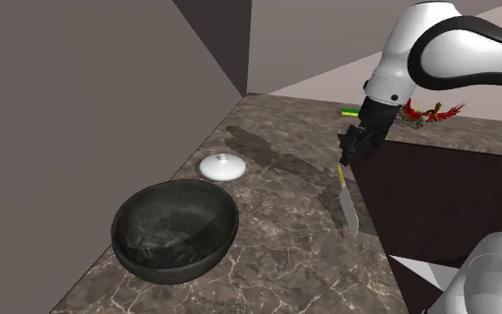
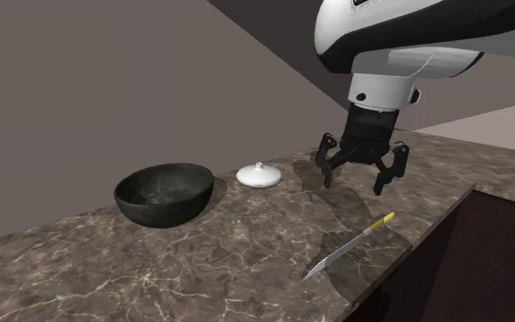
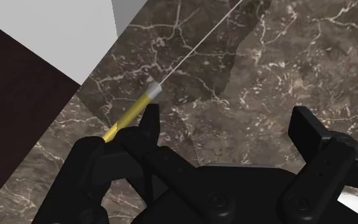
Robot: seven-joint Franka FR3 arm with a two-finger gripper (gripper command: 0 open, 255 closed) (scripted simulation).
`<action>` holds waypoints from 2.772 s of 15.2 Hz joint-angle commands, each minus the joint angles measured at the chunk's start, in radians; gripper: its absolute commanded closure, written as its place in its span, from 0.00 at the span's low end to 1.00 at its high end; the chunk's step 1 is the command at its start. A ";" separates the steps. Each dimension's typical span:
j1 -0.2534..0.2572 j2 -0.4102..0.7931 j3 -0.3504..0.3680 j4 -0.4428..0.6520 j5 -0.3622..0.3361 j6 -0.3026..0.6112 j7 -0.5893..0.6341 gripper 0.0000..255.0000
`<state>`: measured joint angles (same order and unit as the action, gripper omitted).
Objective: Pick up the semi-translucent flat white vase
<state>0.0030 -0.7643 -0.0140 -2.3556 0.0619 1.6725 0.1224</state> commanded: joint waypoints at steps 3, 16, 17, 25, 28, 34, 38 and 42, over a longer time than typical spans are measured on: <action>0.008 0.073 0.026 0.042 0.009 0.030 0.027 0.00; 0.035 0.571 0.169 0.438 -0.017 0.120 0.210 0.00; 0.038 0.611 0.178 0.478 -0.025 0.119 0.225 0.00; 0.087 0.960 0.226 0.875 -0.118 0.048 0.340 0.00; 0.122 1.114 0.231 1.080 -0.159 -0.013 0.373 0.00; 0.144 1.204 0.228 1.153 -0.181 -0.002 0.390 0.00; 0.139 1.194 0.227 1.089 -0.179 0.052 0.392 0.00; 0.139 1.192 0.227 1.088 -0.179 0.051 0.392 1.00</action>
<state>0.1421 0.4280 0.2134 -1.2659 -0.1171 1.7229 0.5141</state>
